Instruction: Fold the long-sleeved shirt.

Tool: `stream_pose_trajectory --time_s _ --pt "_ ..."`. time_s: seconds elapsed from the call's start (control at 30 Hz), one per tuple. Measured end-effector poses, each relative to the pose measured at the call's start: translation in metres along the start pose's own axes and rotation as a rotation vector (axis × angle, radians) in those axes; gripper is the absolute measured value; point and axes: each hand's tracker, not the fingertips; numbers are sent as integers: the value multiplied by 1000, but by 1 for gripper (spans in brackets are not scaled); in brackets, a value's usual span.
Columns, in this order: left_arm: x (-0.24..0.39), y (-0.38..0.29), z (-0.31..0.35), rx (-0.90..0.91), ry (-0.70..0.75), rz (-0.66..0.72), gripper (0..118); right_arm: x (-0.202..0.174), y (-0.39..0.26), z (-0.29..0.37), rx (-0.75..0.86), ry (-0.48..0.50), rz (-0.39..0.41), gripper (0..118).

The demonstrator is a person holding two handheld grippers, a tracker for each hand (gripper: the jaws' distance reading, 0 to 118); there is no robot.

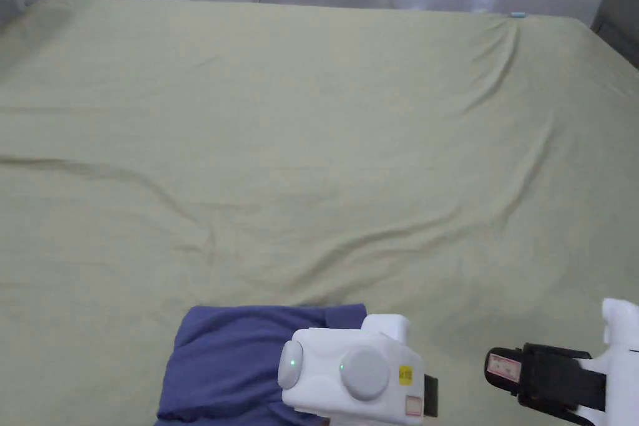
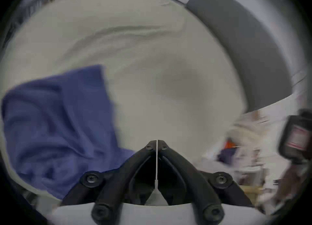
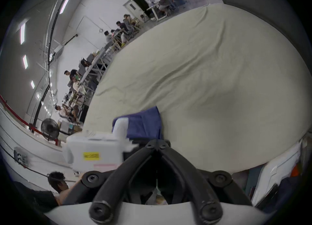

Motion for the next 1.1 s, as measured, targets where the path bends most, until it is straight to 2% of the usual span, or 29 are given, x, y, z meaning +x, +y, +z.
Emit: stream_pose_trajectory --time_s 0.1,0.17,0.23,0.3,0.4,0.5,0.6,0.63,0.7,0.8,0.83,0.87,0.9,0.93,0.97,1.0,1.1 --pt "-2 2 50 98 0 -52 0 1 14 1 87 28 -74 0" --pt "-27 8 92 171 7 -13 0 -5 23 -10 87 41 -91 0" --pt "-71 15 141 256 58 86 0 -24 30 -39 43 30 -71 0" --pt "-107 16 175 318 163 130 0 -43 31 -77 -43 28 -13 0" --pt "-157 15 203 298 305 174 0 -66 20 -145 -185 6 8 0" --pt "-183 4 211 287 316 232 0 -70 -1 -208 -318 -98 21 0" --pt "-198 -2 207 250 328 243 0 -59 -31 -259 -470 -327 130 0" --pt "-199 -5 205 243 326 245 0 -57 -30 -253 -359 -210 102 0" --pt "-203 -7 203 240 304 254 0 -63 -20 -244 -392 -224 113 0" --pt "-219 -4 197 256 205 278 1 -51 -19 -246 -401 -186 68 0" --pt "-224 -3 193 285 158 291 24 -46 -18 -245 -400 -154 35 0" --pt "-229 -2 187 305 117 310 88 -42 -18 -243 -401 -136 9 0" --pt "-236 -2 178 279 63 348 118 -38 -17 -241 -399 -118 -18 0" --pt "-244 1 175 329 -17 361 117 -35 -17 -241 -397 -106 -22 0" --pt "-249 4 168 230 -19 370 117 -33 -18 -241 -395 -98 -23 0" --pt "-256 5 160 197 -31 411 117 -29 -18 -239 -391 -85 -30 0" --pt "-260 -6 128 83 -121 400 114 -23 -18 -238 -387 -56 -62 0"
